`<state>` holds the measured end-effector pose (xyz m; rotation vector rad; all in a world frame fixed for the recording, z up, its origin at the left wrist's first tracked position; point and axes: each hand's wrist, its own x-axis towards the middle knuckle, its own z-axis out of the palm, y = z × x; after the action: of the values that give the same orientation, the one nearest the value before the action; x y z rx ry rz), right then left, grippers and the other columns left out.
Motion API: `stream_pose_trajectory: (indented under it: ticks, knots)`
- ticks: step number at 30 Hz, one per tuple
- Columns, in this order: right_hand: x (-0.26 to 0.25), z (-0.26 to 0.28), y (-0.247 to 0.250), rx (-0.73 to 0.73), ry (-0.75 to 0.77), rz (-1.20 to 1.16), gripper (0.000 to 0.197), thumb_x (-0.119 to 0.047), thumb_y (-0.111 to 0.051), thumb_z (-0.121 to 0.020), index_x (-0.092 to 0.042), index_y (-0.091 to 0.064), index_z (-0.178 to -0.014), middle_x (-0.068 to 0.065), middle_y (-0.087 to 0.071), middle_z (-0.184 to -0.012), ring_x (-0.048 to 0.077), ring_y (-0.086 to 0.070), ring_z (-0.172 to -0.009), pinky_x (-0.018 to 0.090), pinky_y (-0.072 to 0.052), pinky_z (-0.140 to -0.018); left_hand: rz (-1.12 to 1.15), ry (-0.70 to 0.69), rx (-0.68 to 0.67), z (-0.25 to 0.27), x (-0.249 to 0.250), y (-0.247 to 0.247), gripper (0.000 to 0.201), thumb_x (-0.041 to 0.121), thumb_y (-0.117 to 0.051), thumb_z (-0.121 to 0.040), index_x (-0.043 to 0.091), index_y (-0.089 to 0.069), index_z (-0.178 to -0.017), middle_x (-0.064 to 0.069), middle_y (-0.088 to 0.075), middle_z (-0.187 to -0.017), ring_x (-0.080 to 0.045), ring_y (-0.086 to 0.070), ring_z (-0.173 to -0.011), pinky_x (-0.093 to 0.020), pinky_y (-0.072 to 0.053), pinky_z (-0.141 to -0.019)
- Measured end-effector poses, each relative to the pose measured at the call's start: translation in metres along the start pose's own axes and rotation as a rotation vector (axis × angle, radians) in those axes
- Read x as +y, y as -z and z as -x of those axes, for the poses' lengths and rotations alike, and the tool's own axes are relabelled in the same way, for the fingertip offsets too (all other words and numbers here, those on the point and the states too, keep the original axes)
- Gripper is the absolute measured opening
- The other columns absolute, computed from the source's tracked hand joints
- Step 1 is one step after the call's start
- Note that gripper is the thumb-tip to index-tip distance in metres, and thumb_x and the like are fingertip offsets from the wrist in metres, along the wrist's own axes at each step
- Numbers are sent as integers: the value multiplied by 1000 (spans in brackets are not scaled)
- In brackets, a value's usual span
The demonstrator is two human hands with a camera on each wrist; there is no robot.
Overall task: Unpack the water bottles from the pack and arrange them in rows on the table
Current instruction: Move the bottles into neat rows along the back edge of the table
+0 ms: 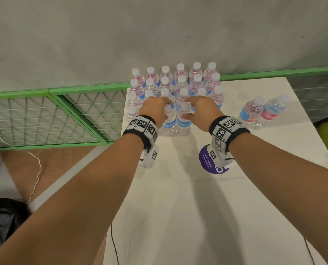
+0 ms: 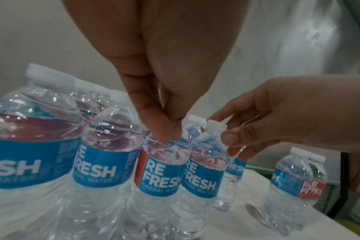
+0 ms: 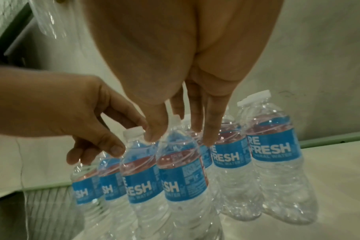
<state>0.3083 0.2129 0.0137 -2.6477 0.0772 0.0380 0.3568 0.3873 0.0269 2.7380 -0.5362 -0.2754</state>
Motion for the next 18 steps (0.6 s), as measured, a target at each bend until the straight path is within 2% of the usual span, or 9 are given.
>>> stream_pose_trajectory:
  ticks: [3, 4, 6, 8, 9, 11, 13, 14, 18]
  knots:
    - [25, 23, 18, 130, 48, -80, 44, -33, -70, -85, -16, -62, -125, 9, -68, -110, 25, -62, -102, 33, -50, -91, 77, -39, 148, 11, 7, -4, 55, 7, -67, -86, 22, -53, -137, -8, -57, -136, -26, -57, -119, -36, -46, -101]
    - [37, 32, 28, 172, 60, -87, 39, -31, -69, -86, -17, -64, -122, 7, -69, -106, 24, -62, -100, 32, -49, -90, 124, -85, 226, 18, 14, -6, 51, 8, -66, -87, 20, -55, -135, -6, -57, -135, -23, -56, -120, -34, -45, -104]
    - [67, 48, 50, 242, 60, -34, 30, -28, -66, -88, -19, -68, -116, 3, -70, -100, 24, -59, -100, 30, -44, -88, 230, -188, 348, 31, 37, -15, 41, 9, -65, -88, 17, -61, -128, -2, -62, -126, -19, -63, -102, -32, -49, -96]
    - [102, 59, 75, 297, 40, 47, 25, -26, -64, -88, -21, -69, -112, 2, -70, -98, 25, -56, -99, 30, -42, -87, 341, -281, 399, 40, 67, -32, 34, 8, -64, -88, 18, -65, -120, 1, -63, -116, -12, -61, -77, -30, -54, -80]
    - [120, 62, 88, 315, 19, 85, 25, -24, -63, -88, -20, -68, -112, 4, -69, -98, 27, -55, -99, 31, -42, -87, 402, -324, 391, 42, 84, -44, 33, 7, -64, -88, 19, -65, -118, 2, -62, -115, -10, -59, -75, -29, -54, -76]
    - [153, 66, 113, 310, -62, 172, 29, -23, -62, -87, -20, -65, -115, 7, -66, -103, 30, -54, -100, 34, -43, -88, 469, -420, 323, 41, 123, -69, 37, 6, -62, -87, 21, -64, -121, 2, -57, -120, -12, -60, -92, -28, -53, -83]
    - [181, 66, 133, 250, -166, 253, 37, -24, -62, -87, -18, -59, -123, 11, -63, -110, 33, -54, -103, 38, -46, -88, 406, -488, 257, 36, 163, -94, 49, 7, -63, -85, 22, -56, -131, 1, -49, -132, -18, -51, -118, -31, -44, -101]
    - [192, 66, 140, 214, -203, 281, 42, -24, -62, -86, -17, -55, -126, 14, -60, -115, 35, -55, -104, 40, -48, -89, 377, -486, 231, 31, 182, -106, 57, 8, -65, -83, 22, -50, -136, 1, -44, -139, -20, -44, -126, -31, -39, -107]
    - [222, 57, 150, 45, -213, 277, 63, -20, -68, -80, -23, -42, -138, 13, -49, -131, 34, -54, -115, 40, -47, -94, 412, -305, 191, 2, 239, -130, 79, 12, -69, -79, 22, -31, -148, -2, -25, -154, -24, -29, -137, -33, -27, -114]
